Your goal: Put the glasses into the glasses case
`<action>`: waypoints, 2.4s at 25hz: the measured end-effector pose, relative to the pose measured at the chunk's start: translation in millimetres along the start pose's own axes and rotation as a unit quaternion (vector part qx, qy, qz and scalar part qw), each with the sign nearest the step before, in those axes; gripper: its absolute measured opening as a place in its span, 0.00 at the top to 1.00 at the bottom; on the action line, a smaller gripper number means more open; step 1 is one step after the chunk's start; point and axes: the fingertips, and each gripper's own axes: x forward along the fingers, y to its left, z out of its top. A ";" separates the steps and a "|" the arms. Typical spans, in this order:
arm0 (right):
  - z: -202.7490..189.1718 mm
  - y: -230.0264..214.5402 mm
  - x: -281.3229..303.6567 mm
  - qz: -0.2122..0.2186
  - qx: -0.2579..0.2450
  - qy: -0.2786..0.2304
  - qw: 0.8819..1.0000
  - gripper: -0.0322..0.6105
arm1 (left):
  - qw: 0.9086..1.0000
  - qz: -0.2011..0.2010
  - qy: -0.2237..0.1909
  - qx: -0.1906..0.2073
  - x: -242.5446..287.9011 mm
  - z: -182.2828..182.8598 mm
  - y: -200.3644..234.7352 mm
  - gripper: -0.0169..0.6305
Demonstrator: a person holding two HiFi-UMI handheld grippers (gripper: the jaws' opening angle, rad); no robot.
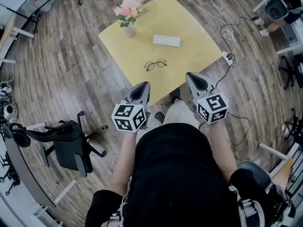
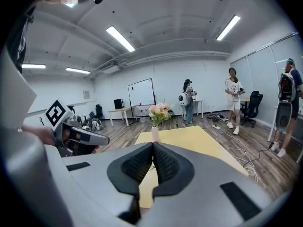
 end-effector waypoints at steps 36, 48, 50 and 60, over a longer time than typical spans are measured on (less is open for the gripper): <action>-0.4 -153.9 170.5 0.125 -0.054 0.120 0.983 0.92 | 0.990 0.093 0.079 -0.067 214.7 39.5 60.4 0.94; -29.6 -176.6 201.0 0.141 -0.075 0.155 0.975 0.83 | 0.984 0.117 0.107 -0.074 249.2 21.9 77.3 0.94; -35.6 -179.1 207.1 0.140 -0.083 0.162 0.973 0.80 | 0.984 0.120 0.109 -0.076 253.1 21.3 82.0 0.94; -55.2 -186.4 232.2 0.126 -0.143 0.186 0.964 0.69 | 0.979 0.127 0.139 -0.083 276.8 4.9 107.5 0.94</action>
